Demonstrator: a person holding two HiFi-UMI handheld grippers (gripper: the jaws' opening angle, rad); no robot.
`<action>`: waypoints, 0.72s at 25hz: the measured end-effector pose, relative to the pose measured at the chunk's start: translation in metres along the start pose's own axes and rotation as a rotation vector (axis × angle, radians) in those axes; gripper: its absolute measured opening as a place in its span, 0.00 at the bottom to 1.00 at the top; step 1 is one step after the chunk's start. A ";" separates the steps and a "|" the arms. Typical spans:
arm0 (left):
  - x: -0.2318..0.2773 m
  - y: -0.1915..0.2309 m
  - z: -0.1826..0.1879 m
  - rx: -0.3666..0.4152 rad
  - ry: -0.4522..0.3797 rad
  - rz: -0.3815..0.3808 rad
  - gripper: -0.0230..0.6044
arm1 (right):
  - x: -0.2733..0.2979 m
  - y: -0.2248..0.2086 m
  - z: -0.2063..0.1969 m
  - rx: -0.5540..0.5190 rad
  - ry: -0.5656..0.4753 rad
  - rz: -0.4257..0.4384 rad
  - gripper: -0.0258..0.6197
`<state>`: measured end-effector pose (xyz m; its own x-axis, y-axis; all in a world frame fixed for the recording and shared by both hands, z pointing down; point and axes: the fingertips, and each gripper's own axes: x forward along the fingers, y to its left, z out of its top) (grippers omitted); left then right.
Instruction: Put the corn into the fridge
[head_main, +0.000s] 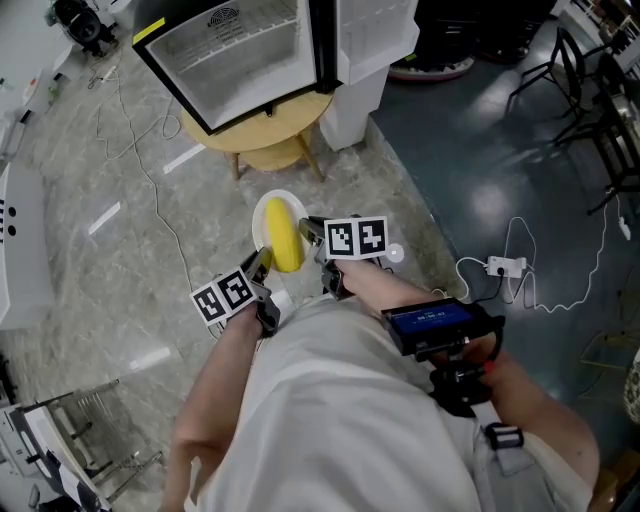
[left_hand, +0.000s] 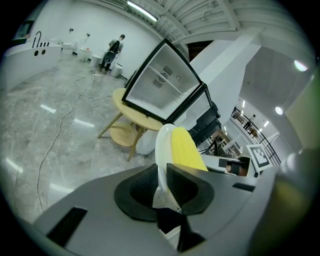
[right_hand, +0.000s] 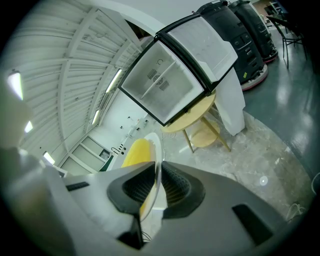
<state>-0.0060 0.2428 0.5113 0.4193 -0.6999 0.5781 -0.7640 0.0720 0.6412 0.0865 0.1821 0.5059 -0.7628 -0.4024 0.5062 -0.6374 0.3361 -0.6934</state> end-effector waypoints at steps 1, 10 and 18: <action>-0.001 0.000 -0.001 0.000 0.000 0.000 0.13 | 0.000 0.000 -0.001 0.000 0.000 0.001 0.11; 0.000 0.001 -0.007 0.000 0.009 0.003 0.13 | -0.001 -0.005 -0.008 0.014 0.004 -0.005 0.11; 0.007 -0.001 -0.007 0.005 0.032 -0.008 0.13 | -0.004 -0.011 -0.006 0.033 -0.008 -0.022 0.11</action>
<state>0.0014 0.2432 0.5178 0.4407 -0.6774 0.5890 -0.7630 0.0630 0.6434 0.0958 0.1856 0.5146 -0.7480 -0.4157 0.5174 -0.6496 0.2987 -0.6992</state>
